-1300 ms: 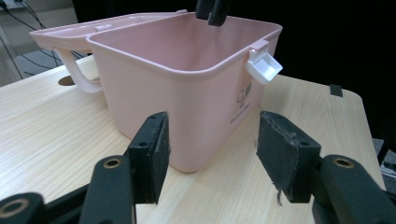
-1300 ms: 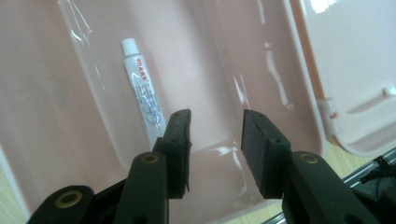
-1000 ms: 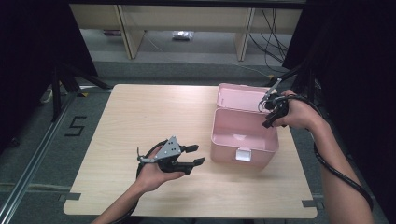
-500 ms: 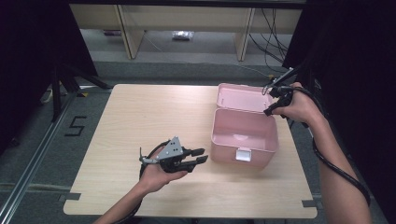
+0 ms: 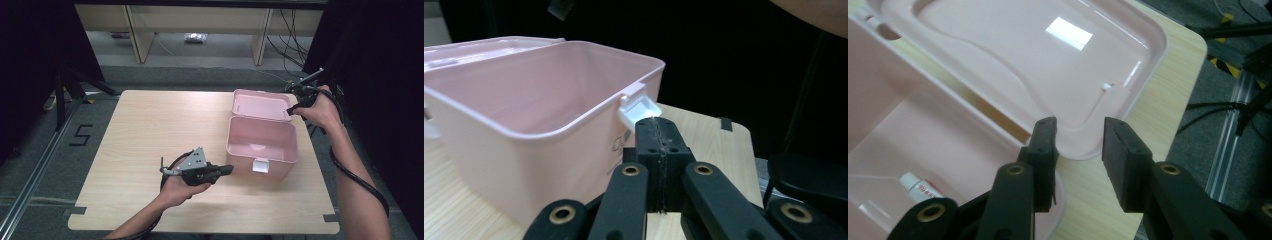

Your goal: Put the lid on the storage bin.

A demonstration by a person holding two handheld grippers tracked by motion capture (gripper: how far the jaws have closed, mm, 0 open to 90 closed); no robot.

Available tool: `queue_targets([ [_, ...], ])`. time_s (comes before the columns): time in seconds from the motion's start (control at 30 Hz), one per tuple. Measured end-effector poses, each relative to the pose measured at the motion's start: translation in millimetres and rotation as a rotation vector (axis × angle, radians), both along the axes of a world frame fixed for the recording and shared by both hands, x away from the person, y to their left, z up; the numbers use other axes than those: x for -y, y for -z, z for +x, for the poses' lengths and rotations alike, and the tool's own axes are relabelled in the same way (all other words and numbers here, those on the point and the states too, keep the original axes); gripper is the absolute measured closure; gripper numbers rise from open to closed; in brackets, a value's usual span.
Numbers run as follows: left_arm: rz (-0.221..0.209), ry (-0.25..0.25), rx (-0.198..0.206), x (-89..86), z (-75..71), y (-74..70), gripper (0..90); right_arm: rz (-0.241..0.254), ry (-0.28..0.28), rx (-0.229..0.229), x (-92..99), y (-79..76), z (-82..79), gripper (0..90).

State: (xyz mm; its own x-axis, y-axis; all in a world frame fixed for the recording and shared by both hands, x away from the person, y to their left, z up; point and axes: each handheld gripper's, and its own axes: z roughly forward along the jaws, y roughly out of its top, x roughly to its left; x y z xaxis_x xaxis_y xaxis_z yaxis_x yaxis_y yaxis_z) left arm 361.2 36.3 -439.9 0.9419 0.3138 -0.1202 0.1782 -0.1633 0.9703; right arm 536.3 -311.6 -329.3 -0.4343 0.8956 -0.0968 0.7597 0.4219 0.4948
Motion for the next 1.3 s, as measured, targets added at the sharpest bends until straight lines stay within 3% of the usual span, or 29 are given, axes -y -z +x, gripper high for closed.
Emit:
queue_targets([
  [0.13,0.009,0.016,0.027,11.3,-0.1,-0.4,89.7,0.007,0.047,0.015,4.1,2.4,3.4,68.6],
  [0.27,0.016,0.025,0.042,23.0,2.9,0.3,89.7,0.016,0.085,0.002,5.5,4.4,6.1,68.9],
  [0.6,0.031,0.033,0.054,53.9,15.6,8.4,89.7,0.011,0.111,0.038,5.5,6.6,11.6,69.1],
  [0.87,0.033,0.016,0.068,73.9,22.8,15.4,89.7,0.018,0.123,0.039,6.6,9.4,11.7,69.0],
  [1.17,0.060,0.009,0.082,84.0,27.9,28.0,89.9,0.041,0.157,0.050,10.7,15.5,16.0,70.1],
  [1.3,0.048,0.004,0.076,86.3,27.2,29.8,90.0,0.048,0.197,0.024,11.5,20.3,20.2,71.2],
])
